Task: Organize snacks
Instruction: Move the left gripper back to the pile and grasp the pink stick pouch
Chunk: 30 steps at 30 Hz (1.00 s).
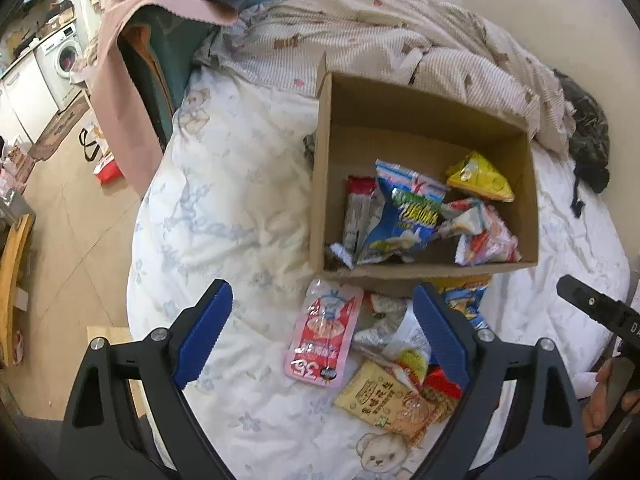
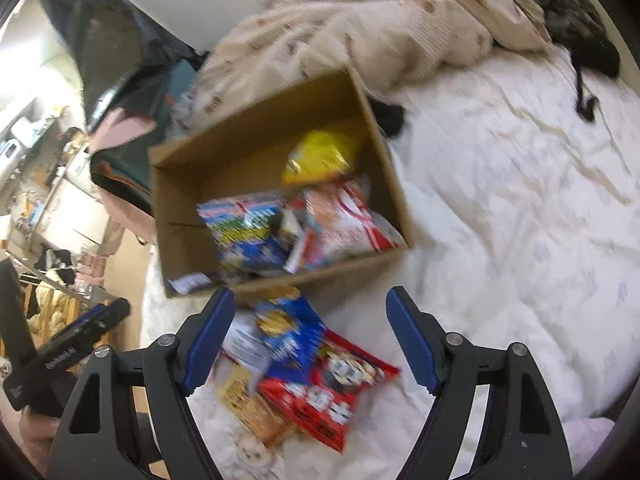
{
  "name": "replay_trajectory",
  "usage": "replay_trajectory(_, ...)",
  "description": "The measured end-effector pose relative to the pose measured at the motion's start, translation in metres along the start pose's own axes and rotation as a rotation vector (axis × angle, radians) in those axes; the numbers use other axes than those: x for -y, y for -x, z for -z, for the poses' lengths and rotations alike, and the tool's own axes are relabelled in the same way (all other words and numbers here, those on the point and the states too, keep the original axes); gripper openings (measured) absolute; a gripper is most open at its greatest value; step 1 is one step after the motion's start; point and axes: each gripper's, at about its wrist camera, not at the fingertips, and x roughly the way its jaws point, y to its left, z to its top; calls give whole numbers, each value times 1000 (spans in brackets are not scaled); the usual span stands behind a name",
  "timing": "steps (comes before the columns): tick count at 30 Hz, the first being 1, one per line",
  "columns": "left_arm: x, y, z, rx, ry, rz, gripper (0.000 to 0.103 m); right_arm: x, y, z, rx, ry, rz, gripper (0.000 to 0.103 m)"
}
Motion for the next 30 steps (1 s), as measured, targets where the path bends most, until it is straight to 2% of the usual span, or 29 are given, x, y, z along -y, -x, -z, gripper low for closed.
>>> replay_trajectory(4, -3, -17, 5, -73, 16, 3, 90, 15, -11, 7, -58, -50, 3, 80)
replay_trajectory(8, 8, -46, 18, -218, -13, 40, 90, 22, -22, 10, -96, -80, 14, 80)
replay_trajectory(15, -18, -82, 15, -295, 109, 1, 89, 25, -25, 7, -102, -114, 8, 80)
replay_trajectory(18, -22, -112, 15, -373, 83, -21, 82, 24, -25, 6, -102, -114, 1, 80)
replay_trajectory(20, -19, -132, 21, -424, 57, -13, 73, 24, -25, 5, -103, -116, -2, 80)
replay_trajectory(21, -16, -139, 24, -446, 44, -11, 73, 24, -25, 5, -105, -120, -5, 80)
replay_trajectory(28, 2, -148, 31, -435, -44, -35, 72, 30, -23, 5, -105, -135, -11, 80)
replay_trajectory(30, 11, -145, 32, -439, -68, -20, 72, 33, -22, 5, -109, -145, -14, 80)
